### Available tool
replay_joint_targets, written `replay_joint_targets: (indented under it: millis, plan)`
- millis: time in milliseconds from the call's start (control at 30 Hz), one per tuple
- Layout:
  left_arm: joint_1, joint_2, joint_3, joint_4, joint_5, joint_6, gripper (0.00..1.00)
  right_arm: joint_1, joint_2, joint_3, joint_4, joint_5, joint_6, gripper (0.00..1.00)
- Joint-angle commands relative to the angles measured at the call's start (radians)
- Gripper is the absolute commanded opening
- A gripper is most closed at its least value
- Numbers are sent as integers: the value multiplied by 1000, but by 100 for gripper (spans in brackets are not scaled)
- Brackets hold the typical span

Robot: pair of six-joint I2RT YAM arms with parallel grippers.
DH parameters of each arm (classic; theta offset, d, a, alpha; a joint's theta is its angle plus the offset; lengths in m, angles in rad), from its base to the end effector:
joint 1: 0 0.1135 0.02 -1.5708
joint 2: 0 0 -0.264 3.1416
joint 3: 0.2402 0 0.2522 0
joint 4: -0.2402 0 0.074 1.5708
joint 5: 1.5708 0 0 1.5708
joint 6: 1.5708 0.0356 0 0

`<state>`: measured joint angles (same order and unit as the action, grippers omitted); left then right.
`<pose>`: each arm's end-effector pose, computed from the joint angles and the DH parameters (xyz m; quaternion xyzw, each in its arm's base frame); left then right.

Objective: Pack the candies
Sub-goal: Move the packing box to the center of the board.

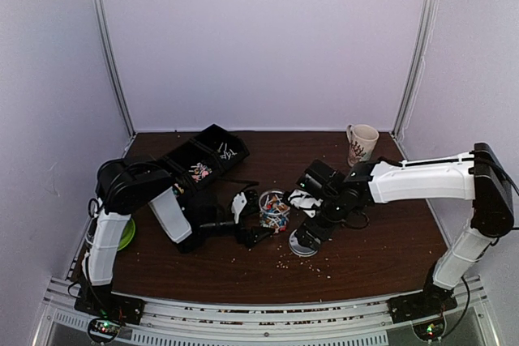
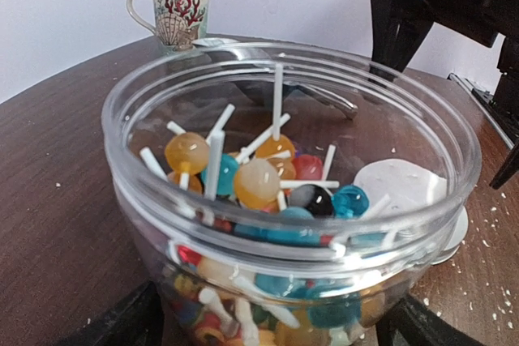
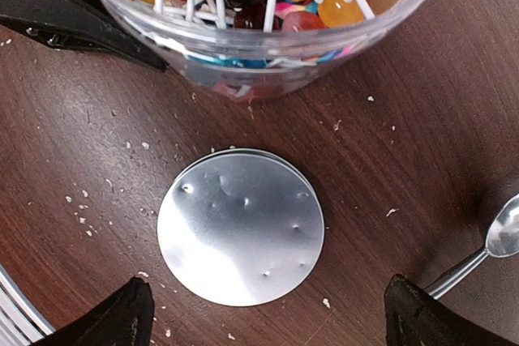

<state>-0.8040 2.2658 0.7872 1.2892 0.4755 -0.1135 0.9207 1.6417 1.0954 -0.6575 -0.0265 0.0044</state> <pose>0.2485 -0.2814 0.0580 0.3947 0.6541 -0.4370 0.4747 0.1920 0.2541 0.1985 -0.4370 0.8807 0.0931 0.1575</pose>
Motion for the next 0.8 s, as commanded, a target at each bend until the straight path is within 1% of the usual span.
replay_joint_targets:
  millis: [0, 233, 533, 767]
  plan:
    - [9, 27, 17, 80, 18, -11, 91, -3, 23, 27, 2, -13, 37, 99]
    - [11, 49, 34, 83, 37, -17, 90, 4, 36, 26, 18, -9, 53, 100]
    - [15, 58, 39, 90, 47, -20, 82, 10, 80, 60, 11, 18, 63, 100]
    - [21, 61, 37, 99, 42, -25, 84, 30, 99, 74, 3, 31, 72, 100]
